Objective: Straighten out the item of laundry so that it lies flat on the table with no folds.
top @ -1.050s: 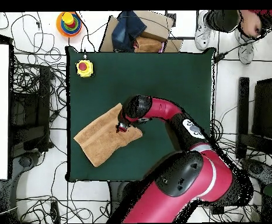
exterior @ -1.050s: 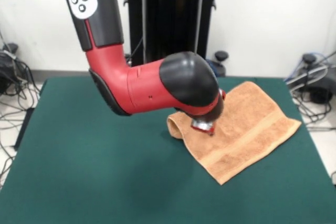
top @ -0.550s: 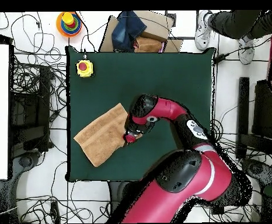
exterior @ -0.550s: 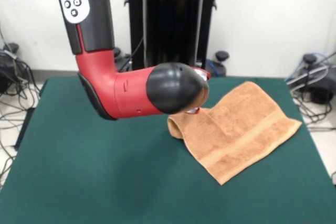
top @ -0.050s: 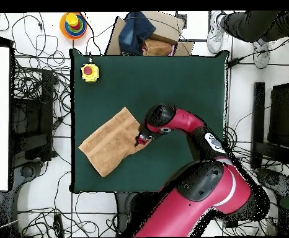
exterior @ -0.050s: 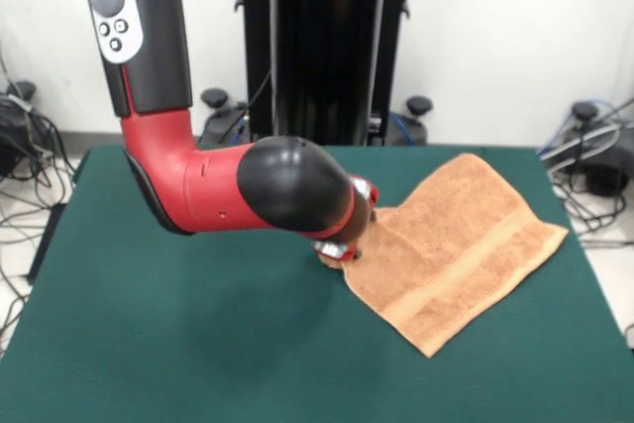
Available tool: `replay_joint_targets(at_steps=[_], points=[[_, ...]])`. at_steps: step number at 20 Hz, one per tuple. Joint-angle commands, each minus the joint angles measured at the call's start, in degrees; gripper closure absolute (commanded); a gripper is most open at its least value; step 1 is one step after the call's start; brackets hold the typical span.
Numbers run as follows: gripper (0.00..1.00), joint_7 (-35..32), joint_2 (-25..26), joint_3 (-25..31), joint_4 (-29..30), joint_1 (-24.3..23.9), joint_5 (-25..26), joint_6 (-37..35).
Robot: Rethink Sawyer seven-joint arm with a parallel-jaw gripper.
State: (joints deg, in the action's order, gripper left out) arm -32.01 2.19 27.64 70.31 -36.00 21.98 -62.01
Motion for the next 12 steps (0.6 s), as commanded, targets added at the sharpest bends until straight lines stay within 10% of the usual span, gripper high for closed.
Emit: replay_joint_targets(at_steps=[1,12], points=[[0.0,-5.1,4.0,-2.0,-5.2,0.8,1.4,4.7],[0.0,-3.3,2.7,-2.1,-4.1,0.2,0.3,-1.1]])
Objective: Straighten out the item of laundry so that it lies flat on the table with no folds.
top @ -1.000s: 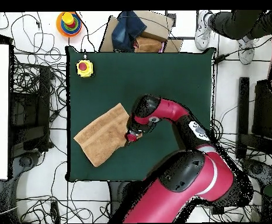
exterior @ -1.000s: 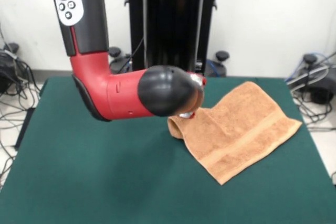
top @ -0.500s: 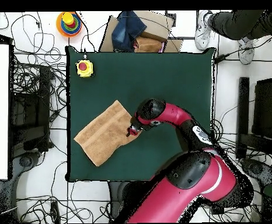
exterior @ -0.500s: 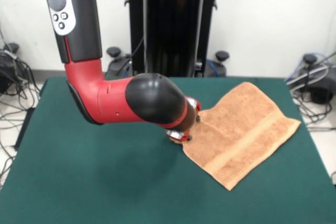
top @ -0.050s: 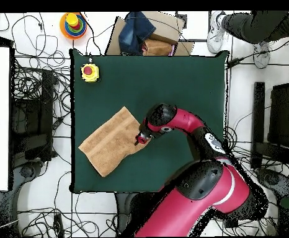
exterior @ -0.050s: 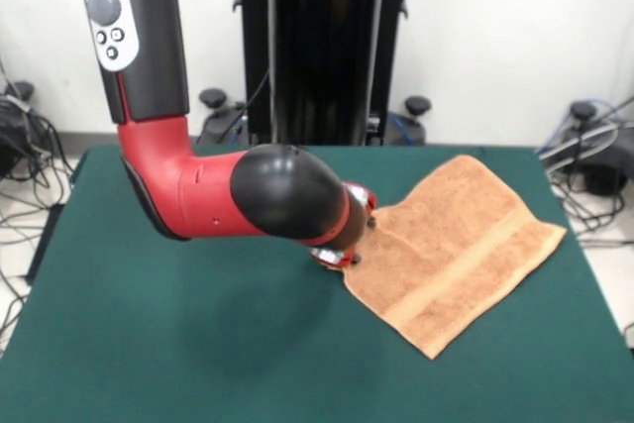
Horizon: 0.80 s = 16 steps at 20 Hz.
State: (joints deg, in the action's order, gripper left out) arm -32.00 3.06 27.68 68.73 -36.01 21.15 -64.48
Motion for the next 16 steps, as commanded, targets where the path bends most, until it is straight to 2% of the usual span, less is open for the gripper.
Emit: replay_joint_targets(at_steps=[1,3,8,12,14,16], points=[[0.0,-3.8,0.2,-2.2,-0.9,0.1,0.9,0.5],[0.0,-5.2,-4.6,-2.2,3.1,-0.1,0.3,-1.2],[0.0,-5.7,-11.4,-2.3,6.6,-0.2,-1.5,-8.5],[0.0,-5.1,-13.8,-2.5,6.4,0.1,-2.4,-16.2],[0.0,-5.0,-14.9,-2.2,6.1,0.2,-2.3,-17.7],[0.0,-3.8,-13.7,-1.8,4.6,-0.3,-1.7,-17.7]])
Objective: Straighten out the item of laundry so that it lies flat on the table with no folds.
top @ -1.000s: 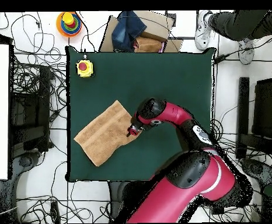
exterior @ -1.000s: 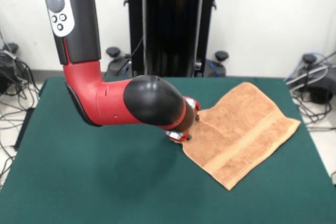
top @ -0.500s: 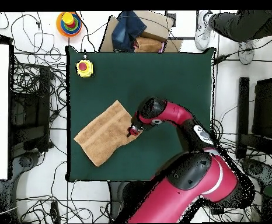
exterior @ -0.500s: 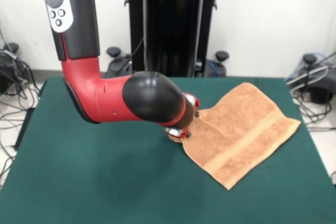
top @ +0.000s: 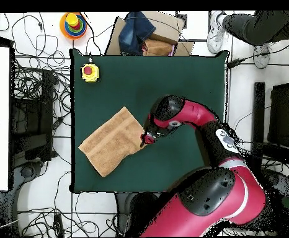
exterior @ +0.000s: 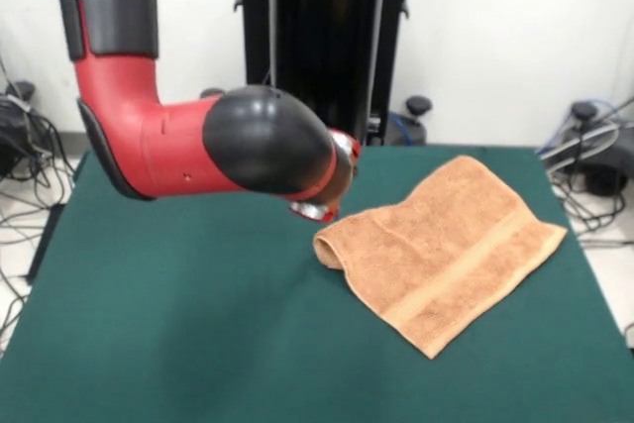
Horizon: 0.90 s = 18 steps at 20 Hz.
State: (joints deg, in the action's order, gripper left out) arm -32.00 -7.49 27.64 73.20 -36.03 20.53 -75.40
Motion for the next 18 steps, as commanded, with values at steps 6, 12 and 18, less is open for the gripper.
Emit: replay_joint_targets(at_steps=[6,12,18], points=[[0.0,0.1,6.8,-0.3,-8.5,-0.6,0.7,-3.2],[0.0,0.4,9.0,0.1,-10.2,-0.5,0.7,-1.9],[0.0,1.0,12.4,0.9,-12.7,-0.3,0.5,0.0]])
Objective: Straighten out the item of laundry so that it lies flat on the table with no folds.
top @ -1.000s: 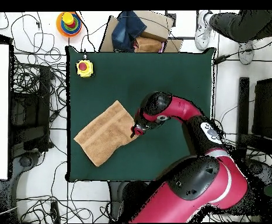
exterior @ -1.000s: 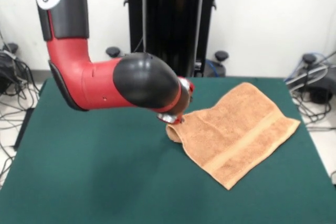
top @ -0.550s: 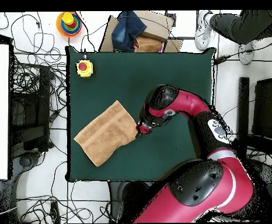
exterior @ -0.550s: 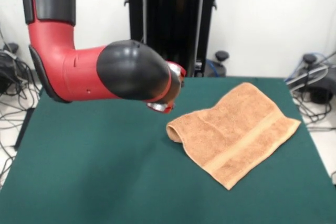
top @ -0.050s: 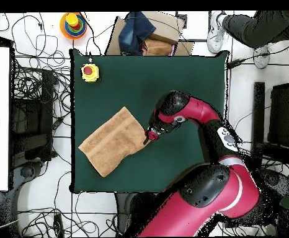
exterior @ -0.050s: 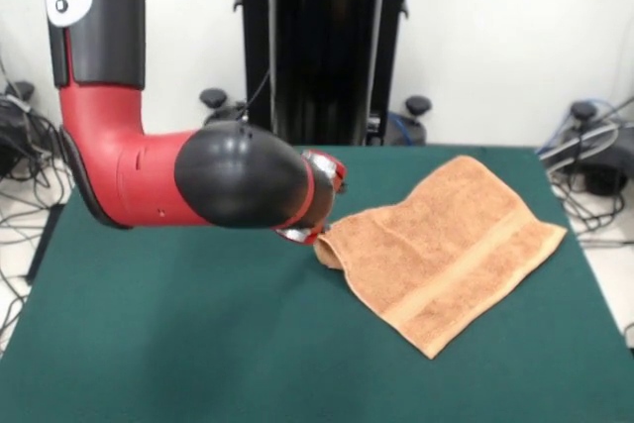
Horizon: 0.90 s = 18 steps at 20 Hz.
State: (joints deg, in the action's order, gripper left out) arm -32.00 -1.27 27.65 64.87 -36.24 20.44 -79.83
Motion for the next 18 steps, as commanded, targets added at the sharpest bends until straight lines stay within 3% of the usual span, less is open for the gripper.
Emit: replay_joint_targets(at_steps=[1,9,18], points=[[0.0,1.1,6.8,1.1,-4.6,-0.1,0.6,5.2],[0.0,1.5,8.9,1.8,-5.8,-0.5,1.0,8.3],[0.0,1.7,1.8,0.0,-4.7,0.1,2.8,4.6]])
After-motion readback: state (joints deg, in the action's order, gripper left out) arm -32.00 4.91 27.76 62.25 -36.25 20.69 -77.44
